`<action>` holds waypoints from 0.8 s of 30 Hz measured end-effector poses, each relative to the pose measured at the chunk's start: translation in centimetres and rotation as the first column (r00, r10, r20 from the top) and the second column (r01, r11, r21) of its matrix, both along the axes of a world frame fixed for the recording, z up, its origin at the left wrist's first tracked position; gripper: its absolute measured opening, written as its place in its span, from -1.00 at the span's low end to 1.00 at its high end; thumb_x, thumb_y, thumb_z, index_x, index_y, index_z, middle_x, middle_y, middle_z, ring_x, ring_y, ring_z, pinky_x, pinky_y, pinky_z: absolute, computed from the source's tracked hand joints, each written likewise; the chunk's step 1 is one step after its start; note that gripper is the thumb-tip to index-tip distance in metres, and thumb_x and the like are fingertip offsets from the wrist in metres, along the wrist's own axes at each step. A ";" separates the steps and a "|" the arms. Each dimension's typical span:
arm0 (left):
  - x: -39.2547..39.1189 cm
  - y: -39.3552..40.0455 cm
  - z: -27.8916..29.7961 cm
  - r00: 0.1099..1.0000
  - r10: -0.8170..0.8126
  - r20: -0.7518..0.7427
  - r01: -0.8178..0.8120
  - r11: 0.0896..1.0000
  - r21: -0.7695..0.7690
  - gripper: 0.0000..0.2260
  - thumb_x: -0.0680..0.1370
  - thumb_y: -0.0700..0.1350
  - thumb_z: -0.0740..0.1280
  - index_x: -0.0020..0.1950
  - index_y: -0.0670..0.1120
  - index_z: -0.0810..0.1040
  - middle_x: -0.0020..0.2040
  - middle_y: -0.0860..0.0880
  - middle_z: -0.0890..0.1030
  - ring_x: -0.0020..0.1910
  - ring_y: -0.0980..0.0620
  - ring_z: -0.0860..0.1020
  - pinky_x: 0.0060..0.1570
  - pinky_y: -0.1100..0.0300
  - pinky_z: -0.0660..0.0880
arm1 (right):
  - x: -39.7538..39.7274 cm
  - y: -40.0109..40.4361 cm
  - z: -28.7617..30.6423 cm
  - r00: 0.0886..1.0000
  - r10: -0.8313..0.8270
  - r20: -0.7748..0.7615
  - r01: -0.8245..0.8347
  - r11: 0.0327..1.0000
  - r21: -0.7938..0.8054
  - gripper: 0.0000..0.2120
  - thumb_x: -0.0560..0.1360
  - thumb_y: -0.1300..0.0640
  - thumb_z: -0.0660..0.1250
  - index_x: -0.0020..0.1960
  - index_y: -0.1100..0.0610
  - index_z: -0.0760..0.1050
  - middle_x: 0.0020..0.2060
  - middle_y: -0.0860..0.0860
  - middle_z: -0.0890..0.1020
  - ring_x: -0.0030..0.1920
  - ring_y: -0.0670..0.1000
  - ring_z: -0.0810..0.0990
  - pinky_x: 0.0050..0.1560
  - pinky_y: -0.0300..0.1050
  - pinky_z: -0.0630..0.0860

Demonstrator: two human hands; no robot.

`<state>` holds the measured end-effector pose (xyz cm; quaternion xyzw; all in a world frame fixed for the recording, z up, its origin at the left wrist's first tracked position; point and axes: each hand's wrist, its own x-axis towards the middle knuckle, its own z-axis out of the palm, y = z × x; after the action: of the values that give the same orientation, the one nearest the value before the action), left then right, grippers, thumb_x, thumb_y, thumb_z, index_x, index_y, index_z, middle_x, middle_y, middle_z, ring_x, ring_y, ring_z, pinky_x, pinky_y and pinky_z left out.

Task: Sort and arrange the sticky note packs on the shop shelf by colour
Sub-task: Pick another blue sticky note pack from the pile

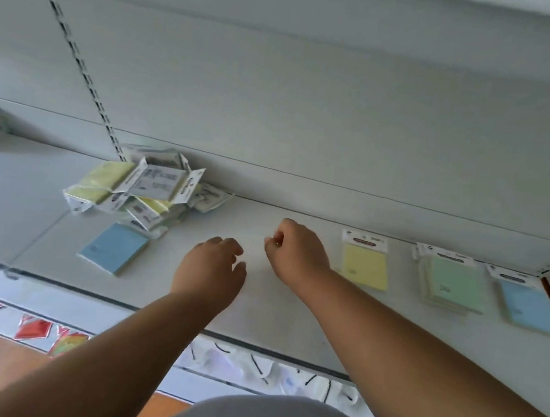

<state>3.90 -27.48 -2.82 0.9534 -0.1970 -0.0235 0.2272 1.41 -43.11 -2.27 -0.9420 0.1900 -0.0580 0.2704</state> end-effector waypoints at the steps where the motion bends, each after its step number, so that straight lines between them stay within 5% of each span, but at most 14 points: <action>1: 0.9 1.8 0.1 1.000 0.013 0.010 -0.013 1.000 0.003 -0.75 0.53 0.02 0.29 0.19 0.05 0.56 0.03 0.07 0.60 0.03 0.02 0.55 -0.06 0.20 0.43 | 0.9 2.0 0.0 1.000 0.015 0.005 -0.015 0.999 0.031 -0.85 0.52 0.01 0.26 -0.12 0.09 0.44 -0.16 0.01 0.58 -0.15 0.08 0.53 -0.21 -0.12 0.42; 6: 4.9 10.9 0.0 0.989 0.146 0.025 -0.145 0.989 -0.016 -0.76 0.50 -0.02 0.33 0.15 0.00 0.59 0.06 -0.02 0.61 0.07 -0.07 0.54 0.02 0.12 0.46 | 5.7 11.2 -0.5 0.994 0.091 -0.055 -0.076 0.970 0.230 -0.82 0.49 0.01 0.29 -0.21 0.09 0.44 -0.25 0.02 0.56 -0.18 0.09 0.53 -0.22 -0.12 0.40; 9: 6.6 15.7 -0.4 0.974 0.222 0.050 -0.226 0.969 0.098 -0.67 0.49 0.01 0.33 0.24 -0.01 0.55 0.21 -0.08 0.54 0.18 -0.14 0.46 0.17 0.04 0.43 | 7.9 15.3 -1.2 0.979 0.107 -0.172 -0.045 0.942 0.331 -0.75 0.48 -0.02 0.32 -0.30 0.07 0.41 -0.30 0.08 0.55 -0.22 0.12 0.57 -0.21 -0.14 0.44; 13: 7.6 18.2 -0.4 0.985 0.174 0.013 -0.172 0.953 0.251 -0.63 0.51 0.11 0.28 0.27 0.00 0.48 0.22 -0.05 0.56 0.20 -0.11 0.45 0.18 0.04 0.40 | 9.5 18.3 -0.8 0.972 0.017 -0.233 0.096 0.881 0.463 -0.83 0.50 0.02 0.32 -0.21 0.08 0.44 -0.43 0.06 0.57 -0.55 0.01 0.54 -0.52 -0.29 0.40; 16: 8.1 18.4 -0.5 0.984 0.179 -0.010 -0.175 0.973 0.149 -0.65 0.49 0.02 0.33 0.26 0.02 0.46 0.13 -0.02 0.58 0.11 -0.08 0.49 0.09 0.07 0.45 | 10.1 19.2 -0.6 0.966 -0.085 -0.245 0.218 0.779 0.588 -0.89 0.46 0.12 0.37 -0.13 0.16 0.53 -0.41 0.13 0.58 -0.53 0.07 0.53 -0.51 -0.23 0.40; 20: 7.7 18.2 -0.6 0.946 0.223 -0.236 -0.262 0.953 -0.152 -0.72 0.45 -0.18 0.40 0.12 0.03 0.49 0.06 0.01 0.55 -0.07 0.02 0.56 -0.14 0.19 0.43 | 9.1 18.8 -1.2 0.950 -0.241 -0.200 0.312 0.669 0.675 -0.91 0.47 0.17 0.36 -0.09 0.09 0.45 -0.28 0.09 0.58 -0.49 0.05 0.53 -0.53 -0.28 0.34; 24: 6.4 16.3 -0.2 0.939 0.110 -0.326 -0.213 0.931 -0.298 -0.75 0.45 -0.18 0.44 0.04 0.08 0.50 0.01 0.09 0.58 -0.19 0.13 0.61 -0.23 0.19 0.51 | 7.0 16.5 -1.3 0.903 -0.396 -0.165 0.389 0.595 0.703 -0.85 0.44 0.13 0.43 -0.15 0.09 0.45 -0.27 0.08 0.55 -0.45 0.02 0.46 -0.51 -0.27 0.34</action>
<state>10.25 -11.18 -2.98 0.9001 -0.0809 -0.1176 0.4117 8.38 -26.63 -3.53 -0.6932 0.3982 -0.0407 0.5993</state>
